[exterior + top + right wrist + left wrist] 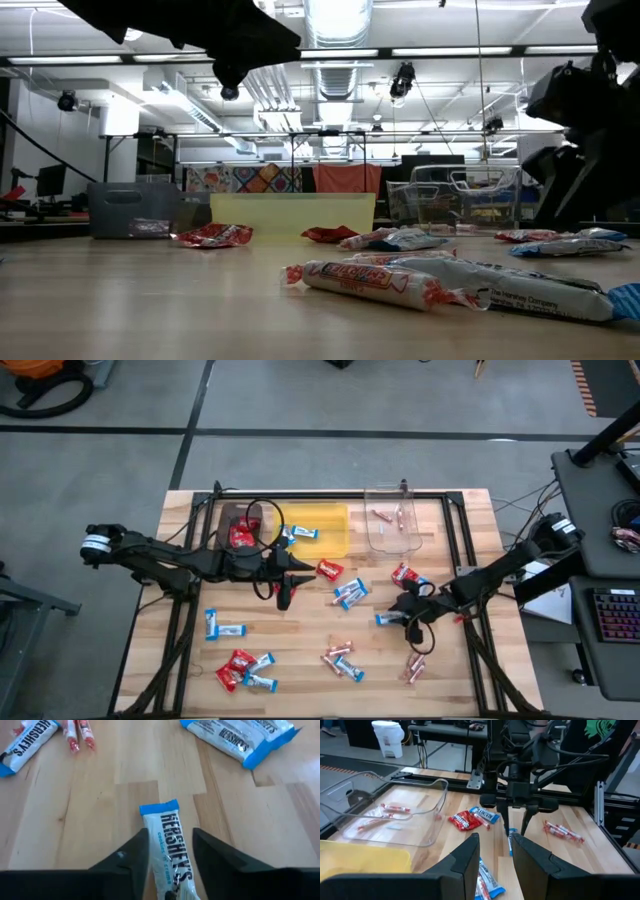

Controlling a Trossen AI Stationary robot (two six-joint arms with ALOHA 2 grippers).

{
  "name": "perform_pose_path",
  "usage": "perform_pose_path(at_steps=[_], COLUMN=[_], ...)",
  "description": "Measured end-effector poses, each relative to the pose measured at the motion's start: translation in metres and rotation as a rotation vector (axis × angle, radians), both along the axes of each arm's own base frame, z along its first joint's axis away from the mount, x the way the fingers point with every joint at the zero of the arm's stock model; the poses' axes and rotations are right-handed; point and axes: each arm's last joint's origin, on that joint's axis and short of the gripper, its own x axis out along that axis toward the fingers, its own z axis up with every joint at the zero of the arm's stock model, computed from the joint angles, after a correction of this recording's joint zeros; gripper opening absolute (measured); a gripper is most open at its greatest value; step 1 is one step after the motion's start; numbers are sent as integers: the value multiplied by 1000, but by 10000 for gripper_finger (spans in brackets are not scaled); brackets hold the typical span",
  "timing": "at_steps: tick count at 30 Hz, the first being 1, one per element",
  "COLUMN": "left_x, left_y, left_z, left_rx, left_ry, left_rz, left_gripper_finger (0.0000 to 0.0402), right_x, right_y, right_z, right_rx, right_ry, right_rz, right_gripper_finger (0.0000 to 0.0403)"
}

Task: Sort candy
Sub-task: Put the white candy into the yellow bin

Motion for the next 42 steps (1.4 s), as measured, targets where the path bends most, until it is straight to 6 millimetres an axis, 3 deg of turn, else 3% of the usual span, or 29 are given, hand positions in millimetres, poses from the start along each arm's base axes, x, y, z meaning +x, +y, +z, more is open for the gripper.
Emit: perform_pose_path(at_steps=[5, 9, 12, 22, 31, 42], left_x=[0, 0, 0, 0, 1, 4], left_y=[0, 0, 0, 0, 0, -3], left_z=[0, 1, 1, 1, 2, 1], left_rx=[0, -1, -1, -1, -3, 12], left_ry=[-4, -11, -14, -16, -25, -43], left_rz=[1, 1, 1, 1, 1, -31], left_gripper_finger=[97, 97, 97, 97, 97, 99], right_x=[-8, -11, -12, -9, 0, 24], right_y=[-3, -4, -5, -4, 0, 1], right_z=[-13, -21, -25, -25, -15, 11], right_rx=[17, -3, -28, -35, -12, 72], right_ry=[64, 88, 100, 73, 34, -141], right_rz=[13, 5, 2, 9, 13, -93], right_gripper_finger=[202, 205, 181, 42, 32, 28])
